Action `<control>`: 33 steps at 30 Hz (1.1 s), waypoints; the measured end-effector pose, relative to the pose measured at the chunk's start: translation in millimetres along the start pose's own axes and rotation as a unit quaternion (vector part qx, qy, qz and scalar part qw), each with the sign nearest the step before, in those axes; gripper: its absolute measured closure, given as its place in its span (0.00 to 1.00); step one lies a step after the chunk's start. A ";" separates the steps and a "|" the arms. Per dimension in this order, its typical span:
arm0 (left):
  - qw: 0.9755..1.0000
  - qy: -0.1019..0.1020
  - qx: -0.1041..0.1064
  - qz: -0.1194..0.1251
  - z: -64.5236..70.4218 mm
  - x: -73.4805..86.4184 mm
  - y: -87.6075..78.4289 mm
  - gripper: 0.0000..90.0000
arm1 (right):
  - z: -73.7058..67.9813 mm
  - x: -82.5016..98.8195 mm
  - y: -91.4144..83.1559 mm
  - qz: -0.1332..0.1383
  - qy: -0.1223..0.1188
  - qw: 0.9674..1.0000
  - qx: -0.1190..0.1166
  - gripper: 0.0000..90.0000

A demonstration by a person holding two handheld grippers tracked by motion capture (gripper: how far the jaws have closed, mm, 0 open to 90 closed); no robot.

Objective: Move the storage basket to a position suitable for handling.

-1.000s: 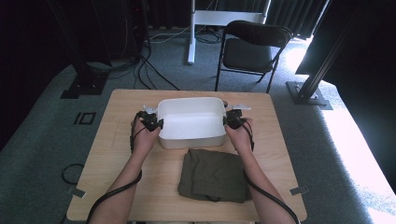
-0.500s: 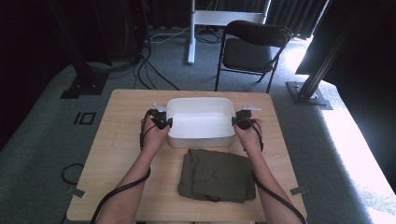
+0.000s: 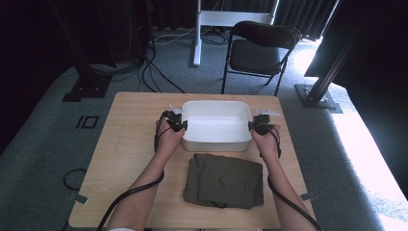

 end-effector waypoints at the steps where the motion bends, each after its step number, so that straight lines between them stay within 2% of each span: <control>1: 1.000 0.000 0.001 -0.001 2.1 -0.7 1.1 0.82 | 2.4 0.4 -0.9 0.000 0.001 1.000 0.000 0.92; 12: 1.000 0.017 0.016 0.000 26.5 -8.3 13.0 0.81 | 28.3 5.0 -10.5 0.001 0.011 1.000 0.015 0.92; 17: 1.000 0.023 0.018 -0.001 33.6 -10.0 15.5 0.81 | 36.6 7.6 -14.8 0.003 0.019 1.000 0.017 0.92; 30: 0.999 0.024 0.025 -0.005 34.6 -9.1 14.0 0.80 | 37.5 7.8 -16.1 -0.002 0.020 1.000 0.017 0.92; 33: 0.999 0.024 0.029 -0.009 34.4 -8.2 13.7 0.76 | 37.3 6.4 -15.9 0.002 0.015 1.000 0.016 0.88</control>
Point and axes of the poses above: each handheld gripper's, and its own axes: y roughly forward along the jaws, x roughly out of its underside, z roughly to its right, the point moved 9 cm from there along y, roughly forward along the jaws, and after that the axes turned 6 degrees about z, right-handed, at the moved point
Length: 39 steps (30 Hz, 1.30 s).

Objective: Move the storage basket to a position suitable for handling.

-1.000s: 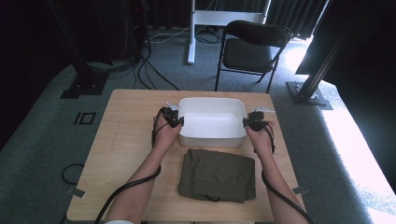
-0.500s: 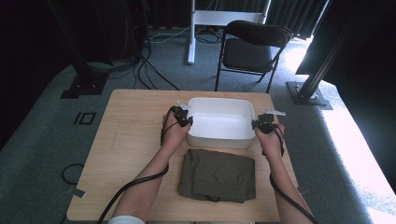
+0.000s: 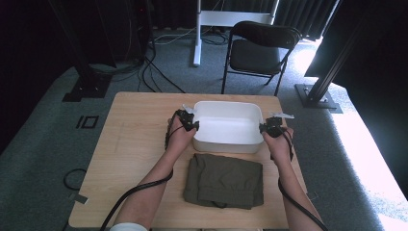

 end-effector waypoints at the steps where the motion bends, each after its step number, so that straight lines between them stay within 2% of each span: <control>1: 1.000 0.009 -0.006 0.001 -1.6 0.2 0.0 0.71 | -0.6 -0.5 -0.2 0.000 0.000 1.000 -0.002 0.86; 2: 1.000 0.009 -0.006 0.004 -2.4 0.0 0.3 0.67 | -1.2 -1.1 -0.2 0.001 -0.001 1.000 -0.003 0.84; 4: 1.000 -0.002 0.002 -0.002 -2.2 1.1 0.3 0.66 | -2.0 -2.7 -0.4 0.002 -0.003 1.000 -0.006 0.81; 6: 1.000 0.001 -0.002 -0.006 -3.6 0.9 0.2 0.58 | -2.4 -4.5 -0.8 0.005 0.000 1.000 -0.010 0.78; 8: 1.000 -0.009 0.000 0.000 -4.1 -1.5 -1.0 0.56 | -4.1 -7.3 -1.7 0.010 0.008 1.000 -0.021 0.71; 11: 1.000 -0.012 0.001 0.008 -4.6 -6.5 -4.1 0.48 | -7.7 -10.7 -3.1 0.012 0.015 0.999 -0.035 0.60; 13: 1.000 -0.023 0.002 0.014 -5.1 -11.8 -8.7 0.41 | -9.9 -14.3 -3.7 0.020 0.016 0.999 -0.043 0.55; 16: 1.000 -0.022 0.007 0.019 -5.2 -16.7 -13.7 0.39 | -13.1 -19.4 -6.0 0.034 0.011 0.997 -0.062 0.43; 18: 0.999 -0.029 0.022 0.024 -2.3 -20.0 -17.0 0.41 | -17.0 -21.6 -8.1 0.036 0.002 0.996 -0.078 0.38; 21: 0.999 -0.021 0.027 0.031 -0.3 -24.2 -22.2 0.31 | -20.7 -28.8 -11.6 0.061 -0.007 0.995 -0.074 0.27; 22: 0.999 -0.015 0.030 0.039 1.2 -26.2 -23.8 0.29 | -22.1 -30.0 -12.3 0.067 -0.016 0.995 -0.068 0.19; 23: 0.998 -0.006 0.037 0.044 3.3 -27.2 -25.8 0.27 | -24.4 -30.6 -12.8 0.069 -0.018 0.995 -0.069 0.17; 25: 0.998 0.002 0.045 0.045 6.2 -27.1 -30.1 0.22 | -30.4 -30.0 -14.3 0.067 -0.033 0.994 -0.085 0.15; 27: 0.997 -0.002 0.048 0.054 8.8 -28.2 -34.9 0.22 | -35.1 -28.6 -15.3 0.063 -0.044 0.993 -0.089 0.15; 32: 0.997 0.010 0.055 0.060 12.5 -27.5 -43.9 0.22 | -41.0 -27.9 -19.3 0.066 -0.048 0.992 -0.095 0.15; 34: 0.997 0.021 0.055 0.056 13.1 -23.2 -49.6 0.22 | -44.3 -26.5 -22.6 0.066 -0.050 0.991 -0.103 0.15; 39: 0.996 0.031 0.060 0.053 14.3 -14.8 -59.1 0.22 | -47.2 -23.9 -28.7 0.068 -0.056 0.990 -0.108 0.15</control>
Point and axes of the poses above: each handheld gripper's, and its own axes: y roughly forward along the jaws, x roughly out of its underside, z roughly to its right, the point moved 9 cm from there along y, roughly forward along the jaws, and after that the axes turned 6 degrees about z, right-handed, at the moved point
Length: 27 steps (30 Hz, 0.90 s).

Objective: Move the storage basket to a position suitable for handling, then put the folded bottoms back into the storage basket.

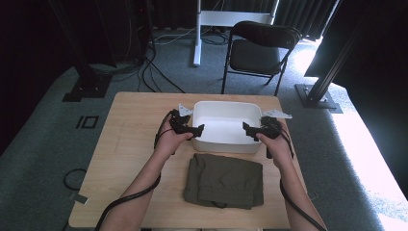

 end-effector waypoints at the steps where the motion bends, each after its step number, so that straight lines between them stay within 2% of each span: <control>1: 1.000 0.005 0.003 -0.002 1.2 2.4 -3.1 0.22 | -0.9 0.0 -1.7 0.002 -0.002 1.000 -0.001 0.15; 4: 1.000 0.001 0.020 -0.007 5.5 8.6 -8.3 0.22 | -3.6 2.1 -8.5 0.004 -0.002 1.000 -0.006 0.15; 7: 1.000 -0.008 0.025 0.000 6.5 12.0 -13.5 0.22 | -4.6 3.2 -15.2 0.008 -0.006 1.000 -0.006 0.15; 14: 1.000 -0.002 0.028 0.004 9.9 16.8 -25.3 0.19 | -6.9 3.5 -32.6 0.021 -0.010 1.000 -0.006 0.15; 17: 1.000 -0.007 0.030 0.007 11.0 17.6 -28.9 0.18 | -8.4 5.4 -36.9 0.022 -0.010 1.000 -0.009 0.15; 19: 1.000 0.001 0.029 0.007 12.6 20.0 -33.1 0.17 | -9.4 8.9 -42.4 0.022 -0.012 1.000 -0.010 0.15; 27: 0.999 0.004 0.047 0.008 25.3 30.4 -44.5 0.13 | -12.4 18.2 -57.8 0.026 -0.022 0.999 -0.017 0.15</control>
Point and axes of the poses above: each handheld gripper's, and its own axes: y roughly forward along the jaws, x roughly out of its underside, z roughly to its right, the point moved 9 cm from there along y, roughly forward along the jaws, and after that the axes turned 6 degrees about z, right-handed, at the moved point
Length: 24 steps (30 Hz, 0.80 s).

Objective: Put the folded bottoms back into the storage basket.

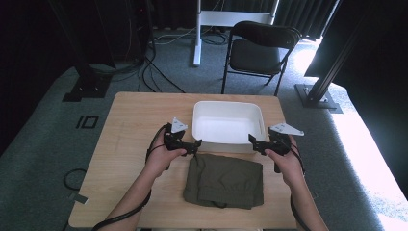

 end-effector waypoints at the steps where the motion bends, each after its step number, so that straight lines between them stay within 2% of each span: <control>1: 1.000 -0.001 0.000 0.002 1.8 1.2 -1.5 0.13 | -1.0 1.4 -1.8 0.000 0.000 1.000 -0.002 0.15; 6: 1.000 -0.001 0.007 0.002 9.5 10.2 -8.2 0.13 | -7.9 8.5 -10.6 0.005 0.008 1.000 -0.009 0.15; 14: 1.000 -0.005 0.015 -0.004 17.0 25.8 -13.1 0.13 | -15.8 18.6 -18.0 0.009 0.001 1.000 -0.011 0.15; 20: 0.999 -0.003 0.032 -0.012 30.5 39.4 -14.5 0.13 | -26.6 35.7 -21.7 0.003 -0.003 1.000 -0.017 0.15; 24: 0.999 -0.004 0.041 -0.022 40.3 49.5 -13.1 0.13 | -31.8 48.7 -23.7 -0.002 0.002 1.000 -0.018 0.15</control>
Point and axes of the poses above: each handheld gripper's, and its own axes: y roughly forward along the jaws, x roughly out of its underside, z roughly to its right, the point moved 9 cm from there along y, roughly forward along the jaws, and after that the axes turned 6 degrees about z, right-handed, at the moved point
